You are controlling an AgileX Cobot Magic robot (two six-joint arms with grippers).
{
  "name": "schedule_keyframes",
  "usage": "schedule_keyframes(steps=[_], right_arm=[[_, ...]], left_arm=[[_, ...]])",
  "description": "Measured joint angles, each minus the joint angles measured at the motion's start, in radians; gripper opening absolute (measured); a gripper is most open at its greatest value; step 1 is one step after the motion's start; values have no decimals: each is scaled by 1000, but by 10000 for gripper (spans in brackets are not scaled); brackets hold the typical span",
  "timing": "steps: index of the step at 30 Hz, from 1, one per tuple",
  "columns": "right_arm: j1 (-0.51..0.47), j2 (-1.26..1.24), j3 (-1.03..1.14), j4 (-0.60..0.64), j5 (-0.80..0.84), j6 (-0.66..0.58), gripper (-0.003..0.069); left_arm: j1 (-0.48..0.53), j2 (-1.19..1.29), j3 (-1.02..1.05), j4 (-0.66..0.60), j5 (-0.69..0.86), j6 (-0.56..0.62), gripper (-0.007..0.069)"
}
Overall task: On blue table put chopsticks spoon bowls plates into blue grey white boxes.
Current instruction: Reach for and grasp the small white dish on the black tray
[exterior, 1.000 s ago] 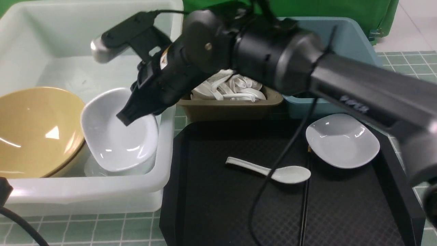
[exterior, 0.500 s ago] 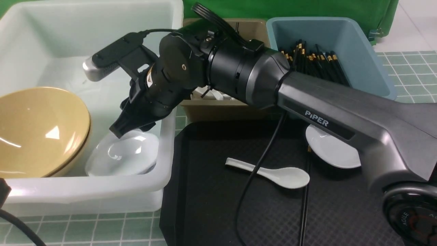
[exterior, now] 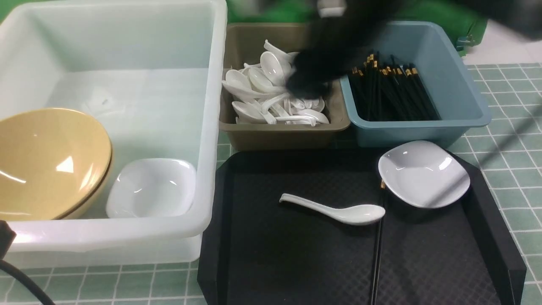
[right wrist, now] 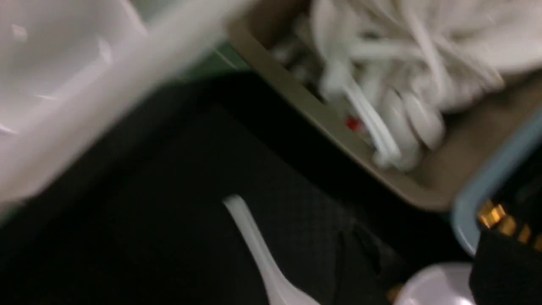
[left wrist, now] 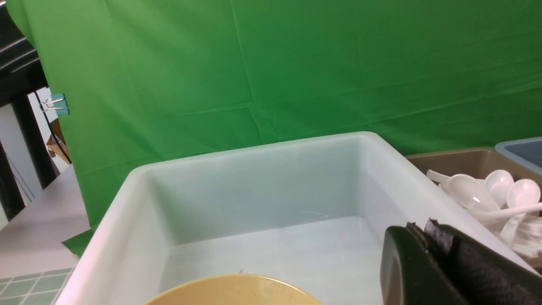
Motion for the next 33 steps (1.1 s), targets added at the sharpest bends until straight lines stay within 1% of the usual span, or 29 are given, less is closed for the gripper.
schedule_keyframes(steps=[2,3,4,5,6,8,11,14,17,21,24,28,30,33], right_arm=[[-99,-50,176,-3,-41,43,401],[-174,-68,312,19,-95,68,402],[-174,-70,331,19,-105,68,402],[-254,-80,444,87,-187,79,402],[-301,-83,508,145,-222,64,402],[-379,-89,595,263,-298,-12,402],[-444,-86,655,392,-407,-130,402],[-454,-61,664,445,-463,-172,402],[-431,-21,664,504,-481,-201,402],[-348,18,665,638,-492,-280,402],[-313,20,644,677,-465,-315,402],[-324,12,582,665,-392,-336,402],[-345,1,558,632,-364,-337,402],[-405,-21,520,530,-345,-335,402]], left_arm=[[0,0,0,-1,-1,0,3],[0,0,0,-1,-1,0,3],[0,0,0,-1,-1,-1,3],[0,0,0,-1,-1,-2,3],[0,0,0,-1,-1,-5,3],[0,0,1,-1,-1,-8,3],[0,0,13,-3,-21,-14,3],[0,0,30,-3,-60,-26,3],[0,0,32,-3,-81,-27,3],[0,0,32,-2,-89,-27,3],[0,0,32,-1,-90,-27,3],[0,0,32,11,-90,-27,3],[0,0,32,15,-90,-27,3],[0,0,32,15,-90,-27,3]])
